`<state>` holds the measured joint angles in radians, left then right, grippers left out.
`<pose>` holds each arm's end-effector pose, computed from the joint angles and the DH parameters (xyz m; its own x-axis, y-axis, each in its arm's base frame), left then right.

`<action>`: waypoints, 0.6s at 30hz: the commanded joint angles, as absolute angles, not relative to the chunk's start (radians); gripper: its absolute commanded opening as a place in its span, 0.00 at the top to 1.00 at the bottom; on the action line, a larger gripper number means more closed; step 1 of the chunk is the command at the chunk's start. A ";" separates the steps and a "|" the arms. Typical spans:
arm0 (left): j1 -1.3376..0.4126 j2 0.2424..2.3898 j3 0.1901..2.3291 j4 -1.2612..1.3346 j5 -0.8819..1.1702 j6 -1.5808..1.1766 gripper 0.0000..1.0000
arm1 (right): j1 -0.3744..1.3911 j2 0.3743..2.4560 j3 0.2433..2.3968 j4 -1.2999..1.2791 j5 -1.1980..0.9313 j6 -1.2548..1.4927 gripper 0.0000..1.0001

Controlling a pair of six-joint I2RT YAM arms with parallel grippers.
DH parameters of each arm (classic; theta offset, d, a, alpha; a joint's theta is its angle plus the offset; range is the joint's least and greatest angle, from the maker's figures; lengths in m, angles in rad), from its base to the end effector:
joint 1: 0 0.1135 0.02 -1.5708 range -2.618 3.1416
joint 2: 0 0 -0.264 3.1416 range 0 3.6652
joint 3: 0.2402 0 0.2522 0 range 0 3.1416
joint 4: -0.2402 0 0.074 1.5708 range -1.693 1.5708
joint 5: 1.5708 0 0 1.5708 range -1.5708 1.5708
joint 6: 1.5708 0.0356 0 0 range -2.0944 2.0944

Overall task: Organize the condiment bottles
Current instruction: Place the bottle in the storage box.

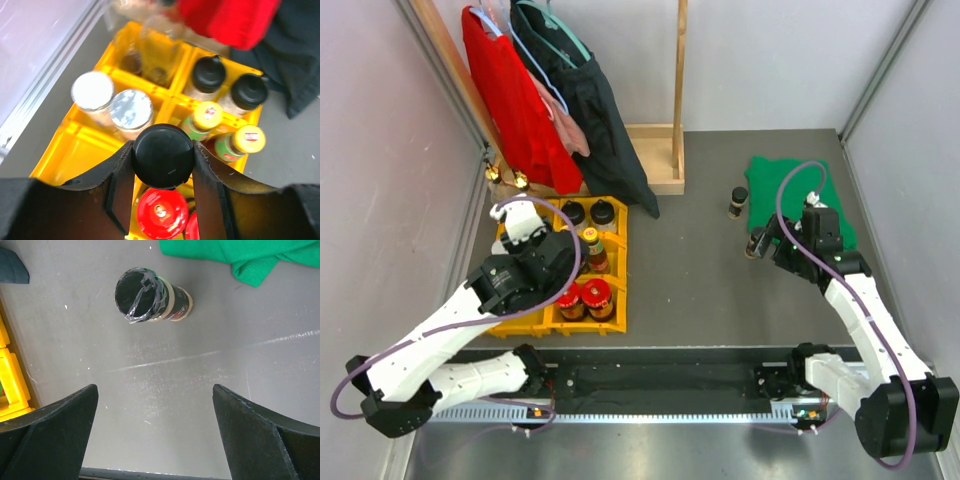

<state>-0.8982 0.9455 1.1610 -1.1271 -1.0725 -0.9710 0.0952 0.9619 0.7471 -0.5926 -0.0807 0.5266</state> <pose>0.1165 -0.0960 0.3666 -0.3099 -0.2441 -0.9189 -0.3847 0.9160 -0.1136 0.1957 0.0216 0.2574 -0.6973 0.4367 -0.5684 0.2316 0.8877 0.3978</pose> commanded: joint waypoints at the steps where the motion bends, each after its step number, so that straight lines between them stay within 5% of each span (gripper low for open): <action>1: -0.899 0.916 1.129 -1.333 -1.146 -1.230 1.00 | 0.084 0.963 0.801 -0.569 -0.081 0.526 0.04; 11: -0.870 0.968 1.046 -1.401 -1.146 -1.405 1.00 | 0.083 0.979 0.787 -0.554 -0.089 0.528 0.04; 18: -0.677 0.953 0.977 -1.193 -1.043 -1.189 1.00 | 0.084 0.982 0.785 -0.551 -0.089 0.526 0.04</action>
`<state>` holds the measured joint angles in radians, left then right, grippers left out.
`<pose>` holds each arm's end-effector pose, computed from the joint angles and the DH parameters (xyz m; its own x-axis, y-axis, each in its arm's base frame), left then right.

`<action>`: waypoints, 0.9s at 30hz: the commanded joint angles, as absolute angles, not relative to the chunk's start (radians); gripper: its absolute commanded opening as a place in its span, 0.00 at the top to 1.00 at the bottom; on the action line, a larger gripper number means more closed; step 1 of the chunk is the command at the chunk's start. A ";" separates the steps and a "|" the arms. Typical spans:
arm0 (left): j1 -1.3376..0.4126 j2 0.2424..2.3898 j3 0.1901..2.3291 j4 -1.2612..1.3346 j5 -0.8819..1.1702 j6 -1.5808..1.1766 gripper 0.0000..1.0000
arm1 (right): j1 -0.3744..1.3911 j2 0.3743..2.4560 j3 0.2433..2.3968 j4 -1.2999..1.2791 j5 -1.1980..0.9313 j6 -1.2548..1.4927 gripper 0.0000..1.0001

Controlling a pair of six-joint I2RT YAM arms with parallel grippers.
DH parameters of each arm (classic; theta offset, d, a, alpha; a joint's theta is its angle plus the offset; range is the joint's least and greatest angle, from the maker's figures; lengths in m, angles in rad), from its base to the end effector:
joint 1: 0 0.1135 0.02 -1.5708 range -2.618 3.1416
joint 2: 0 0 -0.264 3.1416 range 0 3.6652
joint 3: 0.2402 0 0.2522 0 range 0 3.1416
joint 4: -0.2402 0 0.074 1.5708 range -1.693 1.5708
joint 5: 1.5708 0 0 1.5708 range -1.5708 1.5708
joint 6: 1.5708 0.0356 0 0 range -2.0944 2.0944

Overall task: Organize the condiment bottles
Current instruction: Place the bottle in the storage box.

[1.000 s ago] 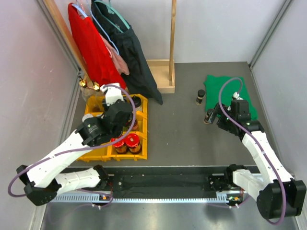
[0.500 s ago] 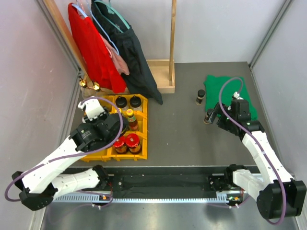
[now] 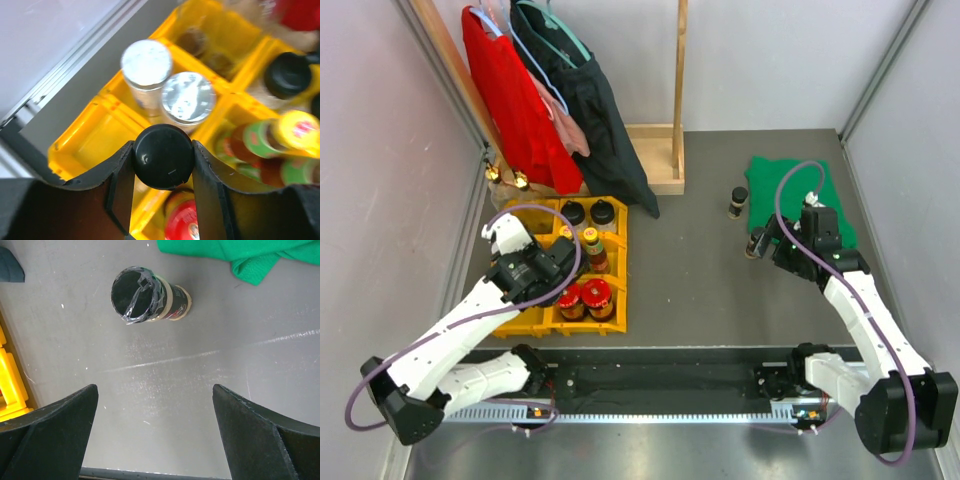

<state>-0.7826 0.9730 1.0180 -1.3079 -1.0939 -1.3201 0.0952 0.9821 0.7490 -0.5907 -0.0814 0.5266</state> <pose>0.1221 -0.0769 0.3166 -0.2962 -0.3325 -0.8954 -0.6217 0.7788 -0.0835 0.1988 0.0219 0.2545 -0.7067 0.4357 -0.5574 0.2377 0.8883 0.3931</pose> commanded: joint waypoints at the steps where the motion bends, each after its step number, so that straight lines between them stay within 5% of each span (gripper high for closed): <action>1: -0.652 0.942 0.948 -1.155 -1.023 -1.155 1.00 | 0.084 0.983 0.784 -0.551 -0.089 0.526 0.04; 9: -0.503 0.861 0.850 -1.014 -0.919 -1.043 1.00 | 0.083 0.989 0.784 -0.551 -0.084 0.526 0.04; 27: -0.500 0.859 0.658 -0.916 -0.841 -1.143 1.00 | 0.084 1.003 0.787 -0.551 -0.083 0.525 0.04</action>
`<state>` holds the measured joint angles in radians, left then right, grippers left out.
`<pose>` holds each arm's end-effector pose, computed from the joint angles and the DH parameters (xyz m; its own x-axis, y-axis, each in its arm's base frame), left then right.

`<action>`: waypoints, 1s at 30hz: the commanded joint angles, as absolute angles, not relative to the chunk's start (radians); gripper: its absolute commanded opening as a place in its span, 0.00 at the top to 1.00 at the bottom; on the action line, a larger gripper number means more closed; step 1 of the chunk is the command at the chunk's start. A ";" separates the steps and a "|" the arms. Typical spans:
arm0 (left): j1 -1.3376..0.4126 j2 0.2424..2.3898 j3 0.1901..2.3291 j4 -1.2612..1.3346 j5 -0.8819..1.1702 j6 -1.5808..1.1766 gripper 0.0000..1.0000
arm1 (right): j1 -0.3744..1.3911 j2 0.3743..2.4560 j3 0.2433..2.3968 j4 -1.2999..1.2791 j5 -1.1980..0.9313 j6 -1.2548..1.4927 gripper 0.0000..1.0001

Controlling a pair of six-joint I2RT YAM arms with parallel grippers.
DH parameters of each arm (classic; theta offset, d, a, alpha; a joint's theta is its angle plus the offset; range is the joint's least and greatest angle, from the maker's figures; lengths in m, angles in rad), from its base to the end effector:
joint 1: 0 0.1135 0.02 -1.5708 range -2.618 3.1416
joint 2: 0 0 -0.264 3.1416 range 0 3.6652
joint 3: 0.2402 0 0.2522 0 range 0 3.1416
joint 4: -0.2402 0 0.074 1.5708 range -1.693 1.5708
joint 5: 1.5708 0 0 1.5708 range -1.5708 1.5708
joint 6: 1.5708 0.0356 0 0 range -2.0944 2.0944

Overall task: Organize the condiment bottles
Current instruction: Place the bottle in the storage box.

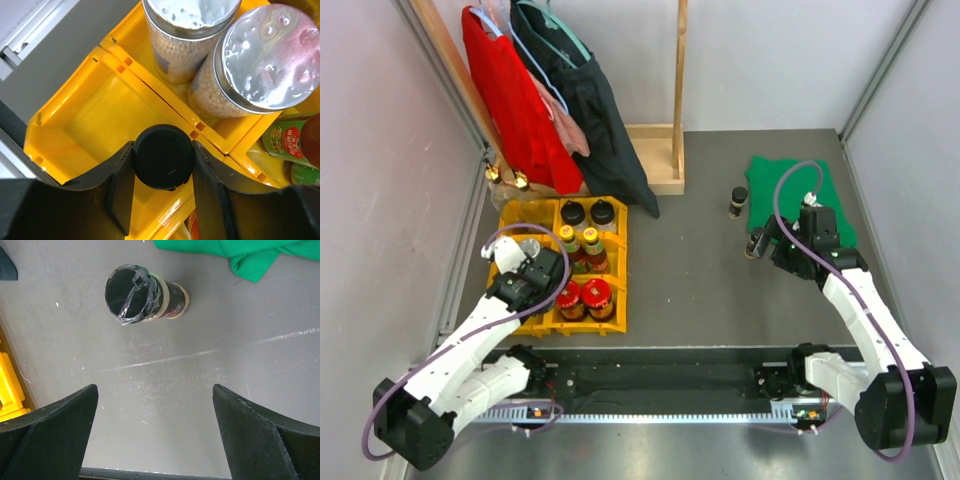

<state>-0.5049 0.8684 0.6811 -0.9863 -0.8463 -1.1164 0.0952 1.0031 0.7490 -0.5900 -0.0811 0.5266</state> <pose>0.1346 -0.0439 0.2383 -0.4145 -0.4513 -0.7903 -0.6957 0.7169 -0.0445 0.2018 0.0222 0.2508 -0.7177 0.4347 -0.5440 0.2457 0.8891 0.3863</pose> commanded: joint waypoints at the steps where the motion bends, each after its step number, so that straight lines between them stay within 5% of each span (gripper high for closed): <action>1: -0.500 0.862 0.655 -0.913 -0.838 -1.146 0.99 | 0.083 1.003 0.785 -0.551 -0.083 0.526 0.04; 6: -0.500 0.870 0.650 -0.928 -0.831 -1.178 0.76 | 0.084 1.003 0.784 -0.548 -0.080 0.526 0.04; 17: -0.500 0.870 0.652 -0.956 -0.801 -1.206 0.54 | 0.084 0.999 0.784 -0.549 -0.080 0.525 0.04; 22: -0.500 0.841 0.667 -0.977 -0.798 -1.203 0.29 | 0.084 0.996 0.782 -0.549 -0.081 0.526 0.04; 30: -0.500 0.819 0.719 -1.014 -0.808 -1.195 0.24 | 0.084 0.994 0.784 -0.551 -0.081 0.525 0.04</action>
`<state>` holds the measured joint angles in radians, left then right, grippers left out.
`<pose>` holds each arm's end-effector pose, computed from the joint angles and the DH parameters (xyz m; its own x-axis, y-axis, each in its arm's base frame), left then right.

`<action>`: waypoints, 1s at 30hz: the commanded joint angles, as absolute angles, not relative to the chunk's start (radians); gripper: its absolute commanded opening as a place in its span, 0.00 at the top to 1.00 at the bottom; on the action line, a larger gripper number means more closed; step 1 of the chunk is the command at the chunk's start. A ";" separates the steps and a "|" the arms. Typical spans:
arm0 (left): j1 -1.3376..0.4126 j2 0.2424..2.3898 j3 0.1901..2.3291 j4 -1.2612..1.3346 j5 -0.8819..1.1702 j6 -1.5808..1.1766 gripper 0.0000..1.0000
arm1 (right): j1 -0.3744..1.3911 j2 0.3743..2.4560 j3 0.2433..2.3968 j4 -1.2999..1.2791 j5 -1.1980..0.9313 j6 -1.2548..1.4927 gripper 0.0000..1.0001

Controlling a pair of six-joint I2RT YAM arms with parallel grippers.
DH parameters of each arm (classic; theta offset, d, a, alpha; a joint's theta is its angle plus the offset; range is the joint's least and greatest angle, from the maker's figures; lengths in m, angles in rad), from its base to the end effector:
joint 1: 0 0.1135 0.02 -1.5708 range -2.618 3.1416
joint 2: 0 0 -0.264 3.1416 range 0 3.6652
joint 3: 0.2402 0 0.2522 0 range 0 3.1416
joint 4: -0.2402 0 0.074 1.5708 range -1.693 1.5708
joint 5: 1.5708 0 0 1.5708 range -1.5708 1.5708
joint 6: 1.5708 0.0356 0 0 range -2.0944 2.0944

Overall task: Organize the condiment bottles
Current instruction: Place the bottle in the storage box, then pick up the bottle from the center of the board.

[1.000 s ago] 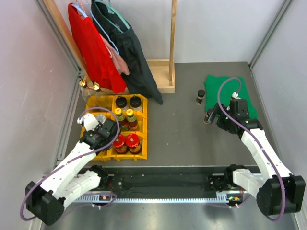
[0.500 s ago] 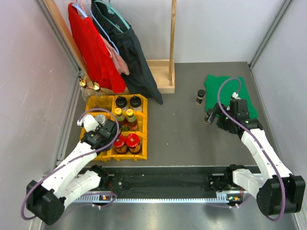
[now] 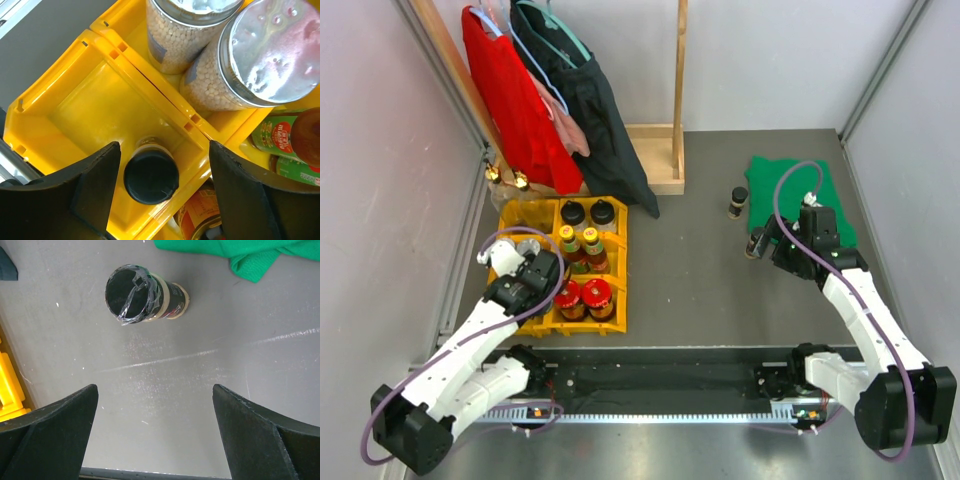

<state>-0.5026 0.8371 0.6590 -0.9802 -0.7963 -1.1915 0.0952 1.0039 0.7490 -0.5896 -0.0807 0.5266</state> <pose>0.1302 -0.0425 0.2346 -0.3769 -0.5341 -0.7567 -0.7140 0.6880 -0.1299 0.2019 0.0222 0.2506 -0.7178 0.4347 -0.5438 0.2461 0.8891 0.3859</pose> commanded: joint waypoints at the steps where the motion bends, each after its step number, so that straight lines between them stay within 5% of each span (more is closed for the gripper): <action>1: -0.500 0.818 0.729 -1.028 -0.816 -1.192 0.24 | 0.084 0.993 0.784 -0.551 -0.081 0.526 0.04; 16: -0.500 0.816 0.946 -1.026 -0.821 -0.983 0.18 | 0.084 0.996 0.811 -0.537 -0.086 0.514 0.03; 30: -0.541 0.880 1.095 -0.795 -0.551 -0.635 0.18 | 0.084 1.012 0.834 -0.555 -0.049 0.514 0.04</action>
